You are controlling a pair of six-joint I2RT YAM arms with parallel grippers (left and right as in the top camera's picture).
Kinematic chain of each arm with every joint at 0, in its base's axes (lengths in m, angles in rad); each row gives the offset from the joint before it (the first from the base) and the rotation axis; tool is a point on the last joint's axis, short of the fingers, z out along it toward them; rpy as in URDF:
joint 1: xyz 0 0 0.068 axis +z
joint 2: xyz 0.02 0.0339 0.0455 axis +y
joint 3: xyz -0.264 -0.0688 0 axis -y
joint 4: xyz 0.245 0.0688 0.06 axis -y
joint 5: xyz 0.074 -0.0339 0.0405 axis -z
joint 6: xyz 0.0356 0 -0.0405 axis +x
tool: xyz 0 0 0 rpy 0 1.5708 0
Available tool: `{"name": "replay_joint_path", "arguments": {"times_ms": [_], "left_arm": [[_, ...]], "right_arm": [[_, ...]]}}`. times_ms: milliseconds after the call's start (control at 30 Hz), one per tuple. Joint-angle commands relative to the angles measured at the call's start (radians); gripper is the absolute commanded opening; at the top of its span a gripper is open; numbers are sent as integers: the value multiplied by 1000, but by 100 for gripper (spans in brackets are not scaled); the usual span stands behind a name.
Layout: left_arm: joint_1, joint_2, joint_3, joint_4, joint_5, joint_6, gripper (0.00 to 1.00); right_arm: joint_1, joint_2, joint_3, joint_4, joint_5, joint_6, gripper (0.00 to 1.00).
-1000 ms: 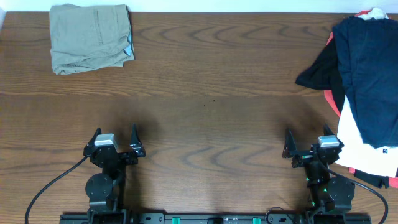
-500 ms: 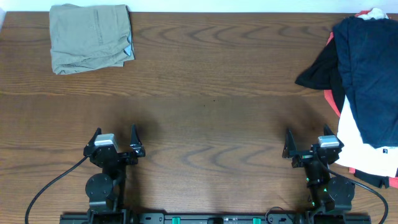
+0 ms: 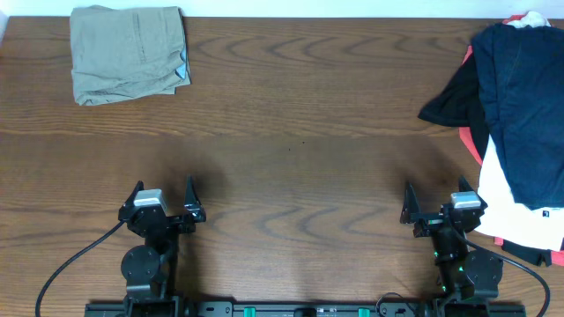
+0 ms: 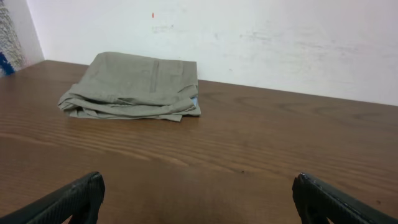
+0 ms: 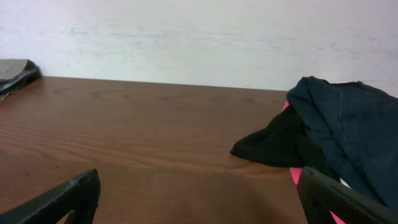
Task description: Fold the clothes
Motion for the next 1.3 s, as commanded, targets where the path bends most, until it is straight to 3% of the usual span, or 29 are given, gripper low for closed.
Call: {"name": "replay_joint_path", "arguments": {"times_ms": [0,1267], "left_arm": [[-3,-7,-12,-45,-34,-5,98],[-3,-7,-12,-45,-26,-5,98]], "right_arm": [[9,-2,-1,-1,7,-1,99],[9,-2,-1,126,12,-1,99]]}}
